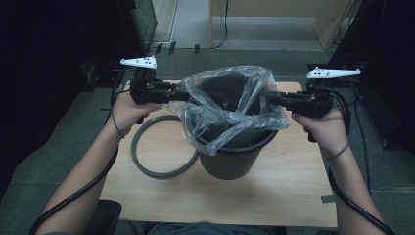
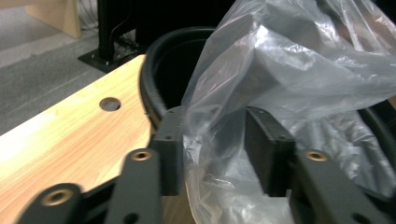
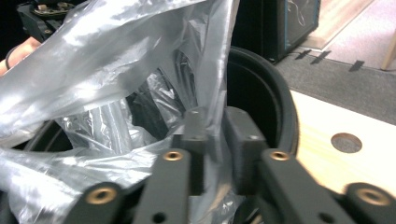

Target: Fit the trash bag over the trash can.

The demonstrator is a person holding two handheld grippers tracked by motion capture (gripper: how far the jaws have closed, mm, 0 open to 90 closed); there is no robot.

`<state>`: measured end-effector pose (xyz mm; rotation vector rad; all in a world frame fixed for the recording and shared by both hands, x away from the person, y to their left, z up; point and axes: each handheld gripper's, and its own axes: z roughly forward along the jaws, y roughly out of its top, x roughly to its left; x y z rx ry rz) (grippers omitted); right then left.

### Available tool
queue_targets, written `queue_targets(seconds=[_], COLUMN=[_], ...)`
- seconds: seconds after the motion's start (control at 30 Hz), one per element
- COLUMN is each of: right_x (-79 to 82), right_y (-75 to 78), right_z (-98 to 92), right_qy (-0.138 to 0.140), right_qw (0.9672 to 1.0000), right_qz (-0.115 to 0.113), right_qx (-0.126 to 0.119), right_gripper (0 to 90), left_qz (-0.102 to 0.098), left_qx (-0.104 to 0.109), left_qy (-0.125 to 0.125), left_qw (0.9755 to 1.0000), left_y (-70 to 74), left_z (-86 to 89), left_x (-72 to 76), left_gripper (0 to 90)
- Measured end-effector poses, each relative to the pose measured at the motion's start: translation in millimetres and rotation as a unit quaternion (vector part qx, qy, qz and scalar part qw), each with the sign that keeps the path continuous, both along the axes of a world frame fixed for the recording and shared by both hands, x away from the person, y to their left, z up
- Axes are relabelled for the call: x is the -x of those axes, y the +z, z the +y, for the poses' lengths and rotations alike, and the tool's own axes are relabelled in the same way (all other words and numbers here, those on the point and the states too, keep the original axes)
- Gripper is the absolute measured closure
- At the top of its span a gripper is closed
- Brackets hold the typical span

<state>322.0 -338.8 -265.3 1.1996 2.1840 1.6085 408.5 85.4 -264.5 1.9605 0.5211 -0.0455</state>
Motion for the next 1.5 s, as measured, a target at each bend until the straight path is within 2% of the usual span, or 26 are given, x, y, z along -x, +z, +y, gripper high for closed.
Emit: queue_targets(seconds=[0.07, 0.1, 0.13, 0.2, 0.23, 0.27, 0.4, 0.57, 0.6, 0.67, 0.73, 0.77, 0.8, 0.9, 1.0, 1.13, 1.23, 1.3, 1.33, 1.37, 1.4, 1.43, 1.47, 1.5], right_x=[-4.6, -6.6, -8.6, -11.7, -11.7, -13.8, -14.2, -11.8, -11.4, -11.1, -11.0, -10.2, -9.6, -9.4, -10.9, -17.9, -25.2, -30.2, -30.2, -35.1, -37.8, -37.8, -40.6, -46.5], right_y=[-1.1, -1.3, -1.6, -2.0, -2.0, -3.3, -8.0, -9.9, -9.8, -9.2, -7.7, -6.6, -5.3, -1.8, 1.1, 3.8, 4.5, 4.0, 4.0, 2.5, 1.3, 1.3, -0.1, -3.7], right_z=[-1.4, -2.7, -4.8, -11.6, -11.6, -20.4, -36.1, -44.2, -44.8, -45.5, -44.6, -43.3, -41.6, -36.5, -32.2, -26.7, -24.0, -23.8, -23.8, -24.1, -24.7, -24.7, -25.4, -26.8], right_qy=[-0.005, -0.009, -0.014, -0.028, -0.028, -0.041, -0.062, -0.066, -0.066, -0.063, -0.051, -0.048, -0.044, -0.037, -0.033, -0.034, -0.038, -0.041, -0.041, -0.050, -0.055, -0.055, -0.059, -0.067], right_qw=[1.0000, 0.9999, 0.9999, 0.9996, 0.9996, 0.9990, 0.9978, 0.9975, 0.9975, 0.9978, 0.9986, 0.9987, 0.9988, 0.9988, 0.9988, 0.9987, 0.9988, 0.9988, 0.9988, 0.9985, 0.9983, 0.9983, 0.9982, 0.9976], right_qz=[0.004, 0.005, 0.004, 0.010, 0.010, 0.016, 0.022, 0.025, 0.023, 0.017, 0.006, -0.005, -0.011, -0.021, -0.025, -0.028, -0.026, -0.020, -0.020, -0.012, -0.006, -0.006, 0.001, 0.010], right_qx=[0.002, 0.004, 0.006, 0.000, 0.000, 0.002, 0.009, 0.006, 0.009, 0.013, 0.010, 0.014, 0.019, 0.024, 0.025, 0.027, 0.018, 0.015, 0.015, 0.017, 0.017, 0.017, 0.014, 0.015], right_gripper=[88.3, 89.8, 90.0, 90.0, 90.0, 90.0, 90.0, 90.0, 90.0, 78.6, 69.6, 66.6, 65.5, 62.7, 60.2, 59.2, 65.1, 75.1, 75.1, 83.9, 86.3, 86.3, 88.1, 90.0], left_qz=[0.013, 0.013, 0.026, 0.032, 0.032, 0.040, 0.045, 0.051, 0.053, 0.049, 0.046, 0.041, 0.038, 0.027, 0.015, 0.007, 0.011, 0.013, 0.013, 0.011, 0.016, 0.016, 0.028, 0.033], left_qx=[0.000, 0.000, -0.004, -0.008, -0.008, -0.005, -0.003, 0.002, 0.002, 0.005, 0.012, 0.016, 0.015, 0.013, 0.009, 0.010, 0.004, -0.007, -0.007, -0.012, -0.022, -0.022, -0.026, -0.034], left_qy=[0.010, 0.010, 0.020, 0.031, 0.031, 0.043, 0.053, 0.053, 0.048, 0.045, 0.041, 0.039, 0.029, 0.021, 0.018, 0.020, 0.019, 0.023, 0.023, 0.025, 0.035, 0.035, 0.039, 0.042], left_qw=[0.9999, 0.9999, 0.9995, 0.9990, 0.9990, 0.9983, 0.9976, 0.9973, 0.9974, 0.9978, 0.9980, 0.9982, 0.9987, 0.9993, 0.9997, 0.9997, 0.9998, 0.9996, 0.9996, 0.9996, 0.9990, 0.9990, 0.9985, 0.9980], left_y=[0.1, 0.1, -0.4, -1.7, -1.7, -3.7, -8.1, -11.6, -11.6, -10.8, -10.3, -9.4, -7.3, -4.6, -0.8, 6.2, 8.4, 8.5, 8.5, 8.1, 5.6, 5.6, 2.9, -1.8], left_z=[-0.6, -0.6, 0.3, 3.8, 3.8, 8.8, 17.1, 20.7, 20.8, 20.2, 20.0, 19.6, 18.1, 14.7, 10.9, 3.7, -2.9, -7.5, -7.5, -9.3, -12.6, -12.6, -14.6, -16.8], left_x=[-5.9, -5.9, -12.6, -18.9, -18.9, -24.1, -29.5, -31.9, -32.2, -31.7, -31.6, -31.4, -30.3, -28.2, -28.3, -34.2, -40.0, -43.2, -43.2, -44.8, -49.7, -49.7, -53.6, -58.3], left_gripper=[74.5, 79.2, 82.2, 85.3, 86.0, 86.7, 87.9, 87.8, 87.4, 82.5, 70.2, 68.5, 67.7, 61.1, 54.5, 50.9, 52.8, 62.0, 68.6, 73.0, 76.0, 78.9, 78.9, 83.2])
